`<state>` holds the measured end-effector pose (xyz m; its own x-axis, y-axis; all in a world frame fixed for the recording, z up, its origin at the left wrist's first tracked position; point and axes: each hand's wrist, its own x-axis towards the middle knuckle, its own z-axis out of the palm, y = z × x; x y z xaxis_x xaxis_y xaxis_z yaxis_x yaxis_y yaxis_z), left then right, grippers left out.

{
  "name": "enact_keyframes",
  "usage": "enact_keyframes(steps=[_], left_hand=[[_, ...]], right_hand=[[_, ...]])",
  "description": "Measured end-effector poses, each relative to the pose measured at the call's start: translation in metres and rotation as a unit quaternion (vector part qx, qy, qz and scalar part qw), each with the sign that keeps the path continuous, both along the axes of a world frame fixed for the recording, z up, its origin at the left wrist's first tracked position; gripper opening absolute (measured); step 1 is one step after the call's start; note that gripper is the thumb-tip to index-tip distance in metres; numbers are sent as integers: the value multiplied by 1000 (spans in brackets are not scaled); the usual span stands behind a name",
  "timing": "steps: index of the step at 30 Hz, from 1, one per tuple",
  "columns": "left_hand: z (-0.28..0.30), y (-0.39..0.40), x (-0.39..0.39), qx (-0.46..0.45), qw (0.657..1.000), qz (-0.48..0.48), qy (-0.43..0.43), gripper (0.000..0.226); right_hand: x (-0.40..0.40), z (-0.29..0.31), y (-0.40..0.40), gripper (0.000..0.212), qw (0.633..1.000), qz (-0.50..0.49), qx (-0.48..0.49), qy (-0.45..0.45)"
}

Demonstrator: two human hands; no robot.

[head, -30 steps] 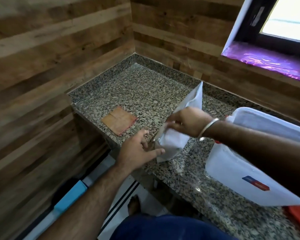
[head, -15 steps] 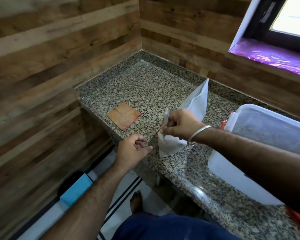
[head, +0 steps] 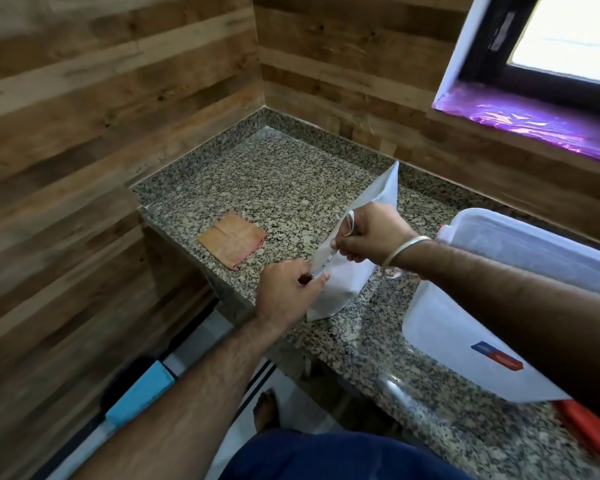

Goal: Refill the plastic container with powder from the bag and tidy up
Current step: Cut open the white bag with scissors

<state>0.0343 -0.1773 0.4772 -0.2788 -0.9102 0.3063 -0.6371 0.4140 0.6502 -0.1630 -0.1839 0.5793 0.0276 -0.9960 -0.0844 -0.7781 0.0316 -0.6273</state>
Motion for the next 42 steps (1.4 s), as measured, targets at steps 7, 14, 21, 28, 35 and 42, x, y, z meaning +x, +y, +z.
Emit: enact_keyframes(steps=[7,14,21,28,35,42], left_hand=[[-5,-22,6,26,997,-73,-9,50],[-4,-44,9,26,986,-164,-27,47],[-13,-61,10,39,970,-240,-25,49],[-20,-71,7,78,950,-302,0,46],[3,-100,1,197,932,-297,59,36],[22,-121,-19,247,941,-205,109,74]], right_hand=[[-61,4,-54,24,995,-101,-7,-7],[-110,4,-118,23,985,-168,-15,31],[-139,6,-163,26,959,-258,-33,116],[-156,-3,-177,19,924,-367,-64,83],[-118,-9,-138,101,918,-371,120,79],[-72,-40,-129,65,922,-332,200,2]])
